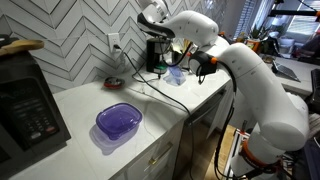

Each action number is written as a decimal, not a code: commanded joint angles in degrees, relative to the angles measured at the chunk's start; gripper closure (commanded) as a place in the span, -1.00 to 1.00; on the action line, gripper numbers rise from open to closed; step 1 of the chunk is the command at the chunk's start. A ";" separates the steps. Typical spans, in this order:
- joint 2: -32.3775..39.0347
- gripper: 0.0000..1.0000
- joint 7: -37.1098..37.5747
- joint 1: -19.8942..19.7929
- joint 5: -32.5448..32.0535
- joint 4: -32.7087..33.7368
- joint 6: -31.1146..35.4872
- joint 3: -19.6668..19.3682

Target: Remove the wooden spatula with a hole in it from the microwave and put it on the coffee machine

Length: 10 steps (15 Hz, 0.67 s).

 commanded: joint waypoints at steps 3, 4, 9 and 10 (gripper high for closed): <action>-0.25 0.88 -0.46 0.12 2.45 0.48 -0.88 0.67; -0.52 0.88 -0.40 0.84 2.01 0.10 -0.62 0.44; -0.24 0.88 -0.53 1.64 1.88 0.38 1.53 0.43; -0.27 0.88 -0.56 1.65 1.88 0.38 1.70 0.40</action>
